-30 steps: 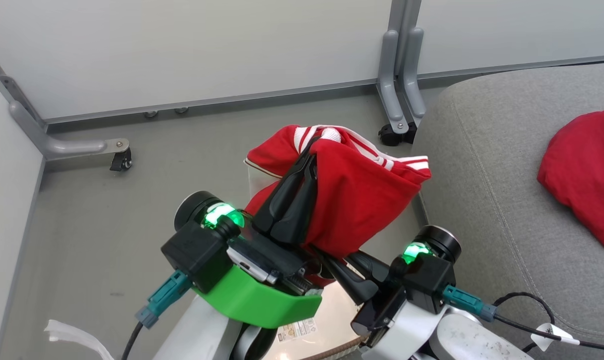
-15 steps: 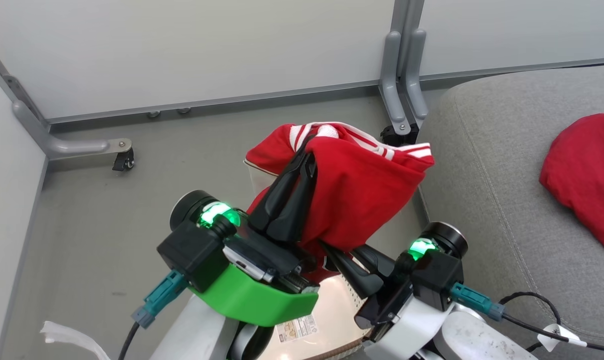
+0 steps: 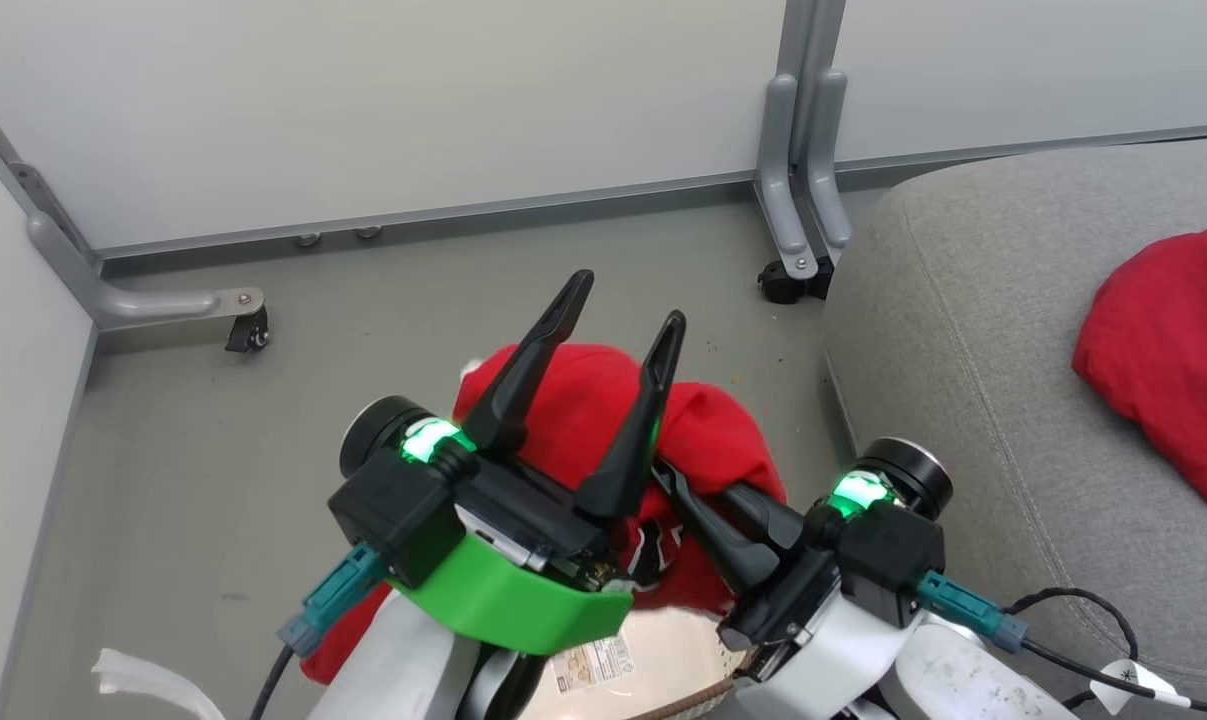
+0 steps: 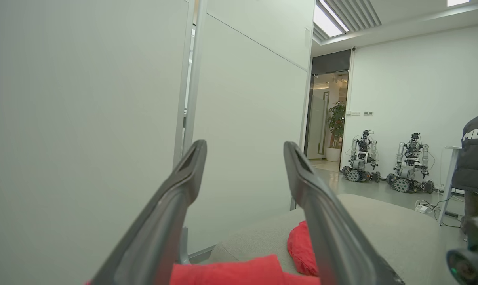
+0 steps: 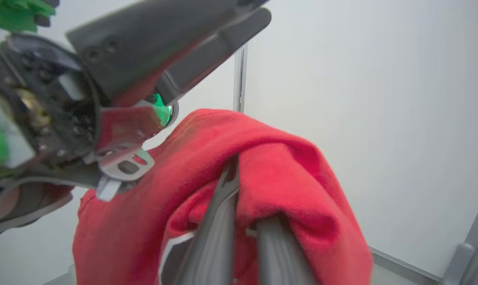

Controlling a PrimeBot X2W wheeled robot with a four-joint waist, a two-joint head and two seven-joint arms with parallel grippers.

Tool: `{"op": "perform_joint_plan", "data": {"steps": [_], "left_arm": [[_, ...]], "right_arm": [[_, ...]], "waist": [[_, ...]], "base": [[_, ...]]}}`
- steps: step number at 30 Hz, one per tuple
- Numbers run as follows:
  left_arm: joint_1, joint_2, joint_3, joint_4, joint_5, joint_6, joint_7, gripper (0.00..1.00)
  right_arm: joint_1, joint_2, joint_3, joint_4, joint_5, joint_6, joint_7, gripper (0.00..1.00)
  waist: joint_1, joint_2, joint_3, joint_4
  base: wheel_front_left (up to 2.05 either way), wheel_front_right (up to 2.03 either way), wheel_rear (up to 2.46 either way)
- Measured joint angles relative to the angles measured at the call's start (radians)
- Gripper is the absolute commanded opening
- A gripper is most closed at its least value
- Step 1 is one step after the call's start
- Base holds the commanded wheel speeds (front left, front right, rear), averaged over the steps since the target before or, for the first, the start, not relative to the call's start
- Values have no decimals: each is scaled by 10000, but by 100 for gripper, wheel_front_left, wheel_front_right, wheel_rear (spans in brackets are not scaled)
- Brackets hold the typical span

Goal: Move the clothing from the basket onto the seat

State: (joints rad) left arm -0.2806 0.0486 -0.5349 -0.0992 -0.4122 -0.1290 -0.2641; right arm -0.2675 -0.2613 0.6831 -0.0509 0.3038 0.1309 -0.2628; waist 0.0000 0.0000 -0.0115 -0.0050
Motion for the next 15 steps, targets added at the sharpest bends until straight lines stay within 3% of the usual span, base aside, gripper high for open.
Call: {"op": "perform_joint_plan", "data": {"steps": [15], "left_arm": [[909, 481, 1020, 113, 299, -2, 0, 100]], "right_arm": [[589, 117, -1204, -117, -255, 0, 0, 0]], "waist": [[0, 0, -14, 124]], "base": [[0, 0, 0]]}}
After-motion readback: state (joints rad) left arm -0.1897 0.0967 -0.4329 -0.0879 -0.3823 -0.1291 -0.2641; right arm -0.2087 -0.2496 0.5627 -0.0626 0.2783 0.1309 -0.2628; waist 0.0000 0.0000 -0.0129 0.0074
